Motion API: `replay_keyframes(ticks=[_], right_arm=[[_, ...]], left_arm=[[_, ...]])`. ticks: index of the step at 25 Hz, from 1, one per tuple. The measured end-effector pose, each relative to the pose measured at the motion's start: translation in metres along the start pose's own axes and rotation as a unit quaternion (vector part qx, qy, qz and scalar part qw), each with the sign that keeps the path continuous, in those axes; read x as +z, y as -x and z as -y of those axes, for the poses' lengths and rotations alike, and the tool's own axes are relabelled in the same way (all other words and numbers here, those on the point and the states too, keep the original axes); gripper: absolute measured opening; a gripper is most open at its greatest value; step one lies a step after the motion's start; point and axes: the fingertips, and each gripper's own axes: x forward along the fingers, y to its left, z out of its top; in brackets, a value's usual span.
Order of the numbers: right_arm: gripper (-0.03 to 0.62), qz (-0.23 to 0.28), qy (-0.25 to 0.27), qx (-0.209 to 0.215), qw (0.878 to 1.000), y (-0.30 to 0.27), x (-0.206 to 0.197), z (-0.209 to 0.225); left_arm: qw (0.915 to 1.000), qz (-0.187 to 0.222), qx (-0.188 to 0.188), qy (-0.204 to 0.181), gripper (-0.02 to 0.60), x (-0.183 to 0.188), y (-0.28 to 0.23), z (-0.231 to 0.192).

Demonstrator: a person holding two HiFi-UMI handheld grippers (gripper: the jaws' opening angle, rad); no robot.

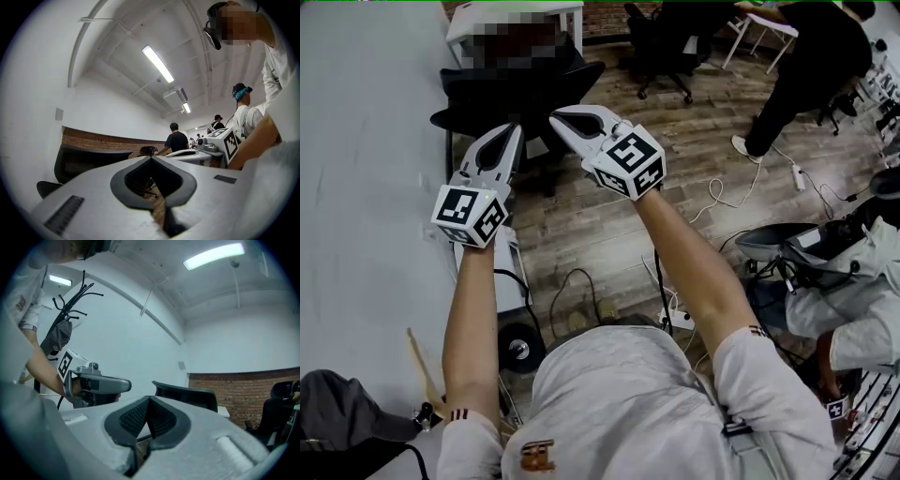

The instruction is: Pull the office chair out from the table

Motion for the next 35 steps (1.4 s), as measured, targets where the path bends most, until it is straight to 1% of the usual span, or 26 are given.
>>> replay_keyframes(ticks=[10,13,19,35], right_arm=[[0.002,-0.004,-0.008,0.001,1.000,-0.008,0.003,0.002],[0.002,-0.002,-0.007,0.001,1.000,0.000,0.002,-0.002],[0.002,-0.001,-0.002,0.001,1.000,0.014,-0.009,-0.026],[0.000,-0.003,0.001,0.005,1.000,0.014,-0.003,-0.027]], left_arm=[[1.0000,-0.001,-0.007,0.005,0.000,0.005,-0.010,-0.007],[1.0000,-0.001,-0.009,0.003,0.000,0.003,-0.007,0.003],[0.9999,0.004,-0.011,0.002,0.000,-0.007,0.013,0.024],[0.9999,0.006,-0.016,0.000,0.000,-0.001,0.009,0.025]])
